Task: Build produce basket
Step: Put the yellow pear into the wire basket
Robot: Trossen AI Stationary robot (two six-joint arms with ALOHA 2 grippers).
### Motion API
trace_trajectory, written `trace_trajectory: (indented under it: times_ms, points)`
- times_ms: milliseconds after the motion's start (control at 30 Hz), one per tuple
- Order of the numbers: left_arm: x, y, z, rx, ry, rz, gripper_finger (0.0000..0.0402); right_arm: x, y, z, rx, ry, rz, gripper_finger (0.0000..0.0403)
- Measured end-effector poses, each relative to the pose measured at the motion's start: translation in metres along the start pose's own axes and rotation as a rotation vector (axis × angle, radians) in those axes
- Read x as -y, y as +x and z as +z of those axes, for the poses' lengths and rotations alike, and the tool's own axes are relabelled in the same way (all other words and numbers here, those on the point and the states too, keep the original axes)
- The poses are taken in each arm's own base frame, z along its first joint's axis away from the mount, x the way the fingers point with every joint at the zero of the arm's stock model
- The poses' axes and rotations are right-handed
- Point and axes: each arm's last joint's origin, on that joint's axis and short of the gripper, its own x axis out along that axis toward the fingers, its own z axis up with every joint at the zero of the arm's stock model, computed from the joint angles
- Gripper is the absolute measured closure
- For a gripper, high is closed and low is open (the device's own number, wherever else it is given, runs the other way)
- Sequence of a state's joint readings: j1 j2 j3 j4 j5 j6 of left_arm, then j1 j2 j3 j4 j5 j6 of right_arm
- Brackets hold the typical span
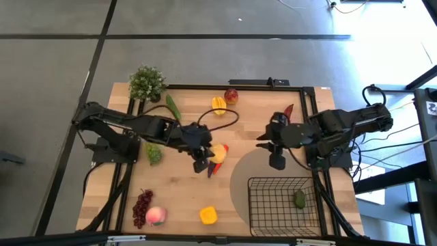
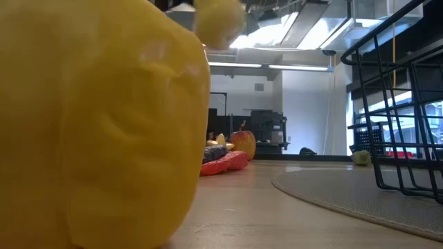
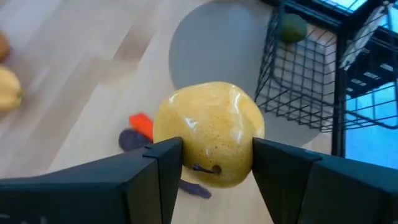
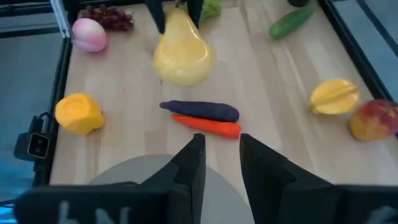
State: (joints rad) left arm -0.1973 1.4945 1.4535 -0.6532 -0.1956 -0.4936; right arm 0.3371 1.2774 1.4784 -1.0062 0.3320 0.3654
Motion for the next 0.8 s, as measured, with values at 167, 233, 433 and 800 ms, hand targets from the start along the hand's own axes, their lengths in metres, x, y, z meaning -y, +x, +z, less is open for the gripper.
trace_trajectory:
  times_ms: [167,233,433,800]
  points:
    - [0.012,0.011,0.032,0.036,0.075,-0.082,0.0245,-0.004,-0.006,-0.014,-0.089,0.023,-0.048,0.0313]
    - [0.016,0.017,0.04,0.037,0.108,-0.105,0.0245,-0.004,-0.01,-0.021,-0.126,0.023,-0.074,0.0313]
    - [0.032,0.039,0.057,0.047,0.178,-0.17,0.0245,0.0,-0.032,-0.036,-0.15,0.046,-0.124,0.0313]
    - [0.051,0.105,0.066,0.142,0.254,-0.277,0.0245,0.017,-0.063,-0.047,-0.087,0.057,-0.174,0.0313]
